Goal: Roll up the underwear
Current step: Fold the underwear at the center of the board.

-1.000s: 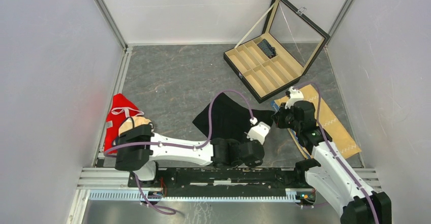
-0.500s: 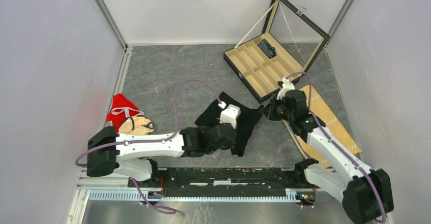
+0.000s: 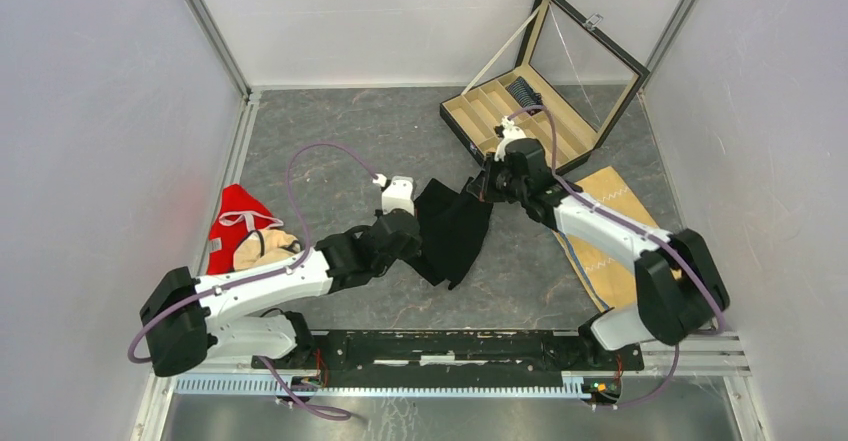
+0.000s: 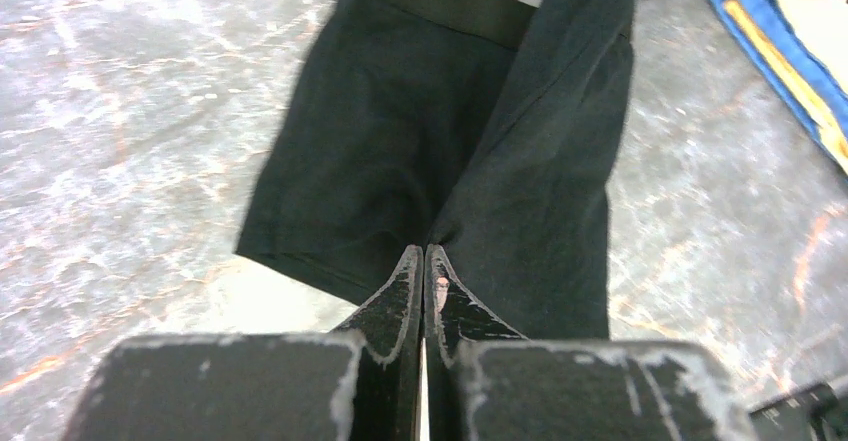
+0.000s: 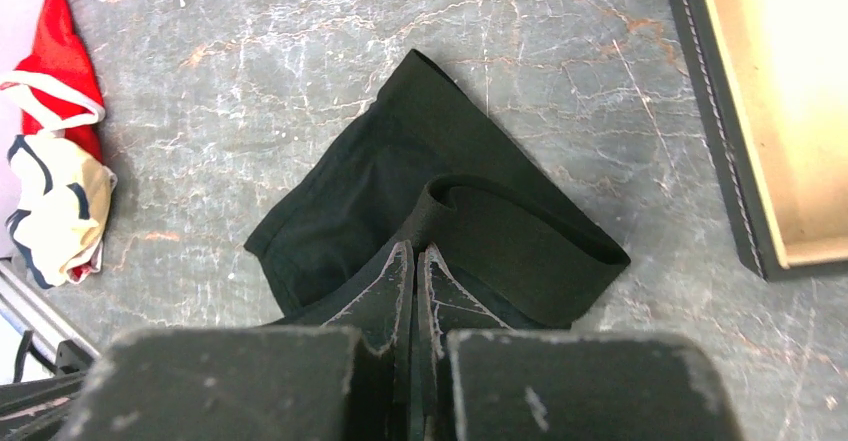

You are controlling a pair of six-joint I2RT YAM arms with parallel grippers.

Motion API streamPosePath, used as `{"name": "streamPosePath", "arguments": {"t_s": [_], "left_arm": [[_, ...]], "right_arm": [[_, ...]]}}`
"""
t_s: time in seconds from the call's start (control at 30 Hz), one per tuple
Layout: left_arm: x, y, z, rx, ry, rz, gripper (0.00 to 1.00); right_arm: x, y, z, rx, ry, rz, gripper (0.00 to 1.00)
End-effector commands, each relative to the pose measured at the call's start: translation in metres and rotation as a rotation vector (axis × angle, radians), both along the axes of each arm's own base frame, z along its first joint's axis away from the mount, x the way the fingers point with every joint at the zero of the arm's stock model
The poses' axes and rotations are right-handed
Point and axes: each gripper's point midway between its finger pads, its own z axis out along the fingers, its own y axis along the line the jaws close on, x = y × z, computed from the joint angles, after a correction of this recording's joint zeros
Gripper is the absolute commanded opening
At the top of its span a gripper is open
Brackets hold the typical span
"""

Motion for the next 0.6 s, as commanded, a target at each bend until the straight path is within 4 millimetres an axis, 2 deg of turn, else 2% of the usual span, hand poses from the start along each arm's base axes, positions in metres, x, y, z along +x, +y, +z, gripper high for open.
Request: {"name": "streamPosePath", "arguments": {"t_s": [0.0,0.27,0.57], "left_arm": [[0.018,0.029,-0.006,0.067,-0.037,0.075,0.02],[0.035,0.048,-0.03,0.112,-0.013,0.152,0.02],[0.048,0.059,-0.055,0.152,0.018,0.192,0.02]], "right_arm": [[0.026,0.023,0.008,0.034,-0.04,0.002,0.0],[0.051,0.047,-0.013,0.025,-0.004,0.027,0.0],[0.064,0.055,-0.037,-0.012,0.026,0.038,0.0]]}}
